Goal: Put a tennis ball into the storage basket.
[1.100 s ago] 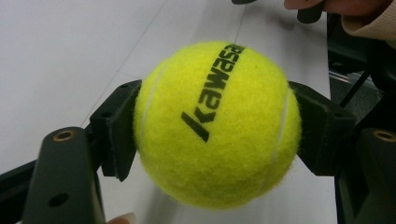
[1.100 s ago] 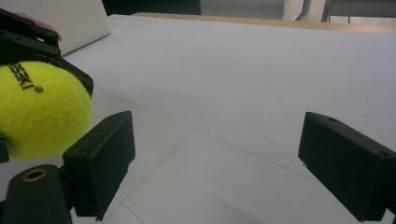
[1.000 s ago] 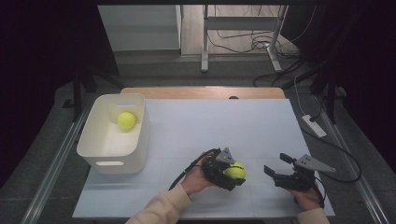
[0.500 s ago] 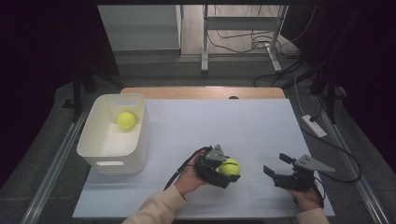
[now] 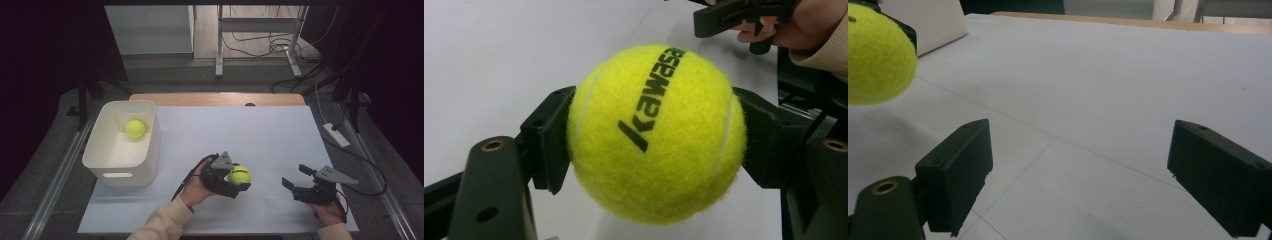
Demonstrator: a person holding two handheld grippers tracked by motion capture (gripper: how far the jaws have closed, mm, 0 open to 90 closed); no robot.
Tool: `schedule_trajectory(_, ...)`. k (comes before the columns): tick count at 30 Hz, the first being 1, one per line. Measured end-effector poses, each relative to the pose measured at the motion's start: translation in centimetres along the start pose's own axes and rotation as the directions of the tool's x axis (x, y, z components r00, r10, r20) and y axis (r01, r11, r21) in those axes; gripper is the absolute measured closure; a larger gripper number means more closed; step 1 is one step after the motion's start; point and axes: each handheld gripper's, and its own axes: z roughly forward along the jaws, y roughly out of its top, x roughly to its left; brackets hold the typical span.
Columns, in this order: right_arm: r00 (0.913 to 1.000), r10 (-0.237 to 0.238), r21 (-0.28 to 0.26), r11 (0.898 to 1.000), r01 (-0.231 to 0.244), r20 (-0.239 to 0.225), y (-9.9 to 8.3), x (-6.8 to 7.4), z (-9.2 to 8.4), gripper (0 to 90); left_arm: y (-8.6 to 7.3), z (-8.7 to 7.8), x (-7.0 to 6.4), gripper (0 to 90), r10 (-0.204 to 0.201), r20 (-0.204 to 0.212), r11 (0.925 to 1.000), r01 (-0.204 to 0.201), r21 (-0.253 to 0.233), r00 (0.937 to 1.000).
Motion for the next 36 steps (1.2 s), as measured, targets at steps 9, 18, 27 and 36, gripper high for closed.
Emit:
schedule_trajectory(9,1.0,0.002,-0.005,1.0,-0.002,-0.001,0.0,0.0,-0.1,10.9,-0.2,-1.5,0.9,26.6,-0.027,-0.019,0.9994,0.027,-0.023,0.9994)
schedule_trajectory(18,1.0,0.003,-0.006,1.0,-0.003,-0.002,0.0,0.0,-0.1,10.9,-0.1,-2.4,1.2,26.6,-0.051,-0.023,0.9976,0.05,-0.048,0.9984)
schedule_trajectory(27,1.0,0.003,-0.008,1.0,-0.003,0.0,0.0,0.0,-0.1,10.9,-0.1,-3.7,1.7,26.6,-0.07,-0.036,0.995,0.068,-0.073,0.9969)
schedule_trajectory(36,1.0,0.002,-0.01,1.0,-0.002,0.001,0.0,0.0,-0.2,10.9,0.0,-5.1,2.1,26.6,-0.078,-0.055,0.9924,0.073,-0.099,0.9954)
